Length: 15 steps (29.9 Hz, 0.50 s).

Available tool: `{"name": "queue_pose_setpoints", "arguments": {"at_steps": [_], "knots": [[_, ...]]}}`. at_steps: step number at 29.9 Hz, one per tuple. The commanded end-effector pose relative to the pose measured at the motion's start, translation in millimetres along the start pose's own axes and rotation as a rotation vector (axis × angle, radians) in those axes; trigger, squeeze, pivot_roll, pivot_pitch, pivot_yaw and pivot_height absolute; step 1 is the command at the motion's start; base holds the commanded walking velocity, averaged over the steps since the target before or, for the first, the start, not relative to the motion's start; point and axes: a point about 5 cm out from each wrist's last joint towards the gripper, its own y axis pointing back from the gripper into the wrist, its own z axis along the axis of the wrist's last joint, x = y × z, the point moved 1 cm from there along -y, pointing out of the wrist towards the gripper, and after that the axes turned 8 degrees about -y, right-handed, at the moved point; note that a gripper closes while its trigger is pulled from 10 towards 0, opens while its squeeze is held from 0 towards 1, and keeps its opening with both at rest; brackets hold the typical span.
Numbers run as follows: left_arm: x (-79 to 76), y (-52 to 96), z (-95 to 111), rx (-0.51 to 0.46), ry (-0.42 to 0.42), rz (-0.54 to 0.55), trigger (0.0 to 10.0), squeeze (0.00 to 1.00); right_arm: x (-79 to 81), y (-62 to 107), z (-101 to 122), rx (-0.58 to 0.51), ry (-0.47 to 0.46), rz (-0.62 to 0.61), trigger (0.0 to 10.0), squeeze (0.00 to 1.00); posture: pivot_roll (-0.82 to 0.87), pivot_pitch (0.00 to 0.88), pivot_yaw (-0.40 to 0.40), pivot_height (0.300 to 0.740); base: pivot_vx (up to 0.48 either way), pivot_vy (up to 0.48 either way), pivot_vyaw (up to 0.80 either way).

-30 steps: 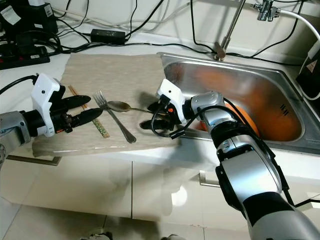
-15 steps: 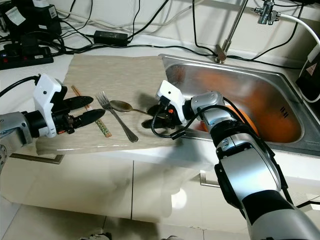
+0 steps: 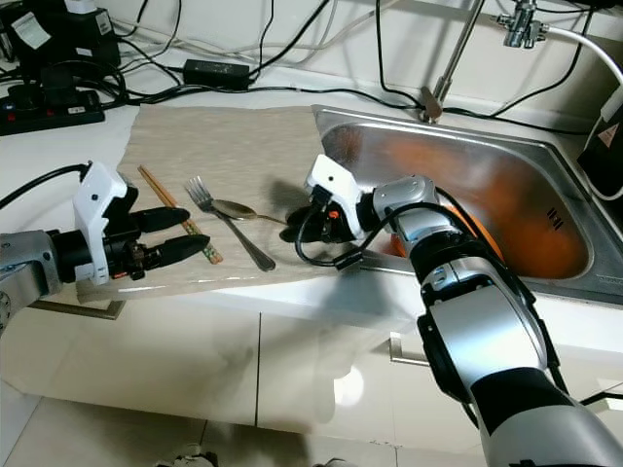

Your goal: Kitchen organization

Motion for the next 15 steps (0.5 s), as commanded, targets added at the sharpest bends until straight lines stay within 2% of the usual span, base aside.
{"name": "queue_pose_setpoints", "arguments": {"at_steps": [1,10,15], "knots": [[-4.4,-2.5,3.8,-0.004,-0.026,-0.028,10.0,0.00,-2.1,3.9,-5.9,0.024,-0.018,-0.012,0.0,0.00,0.10,0.018,-0.097,0.740,0.000,0.000,0.00],[-2.3,-1.7,3.8,-0.002,-0.033,-0.020,10.0,0.00,-4.3,9.2,2.4,-0.056,-0.050,-0.013,0.0,0.00,0.10,0.009,-0.099,0.740,0.000,0.000,0.00],[-2.7,-1.2,2.7,0.000,-0.032,-0.016,10.0,0.00,-7.5,19.3,22.0,-0.238,-0.125,0.002,0.0,0.00,0.10,0.003,-0.104,0.740,0.000,0.000,0.00]]}}
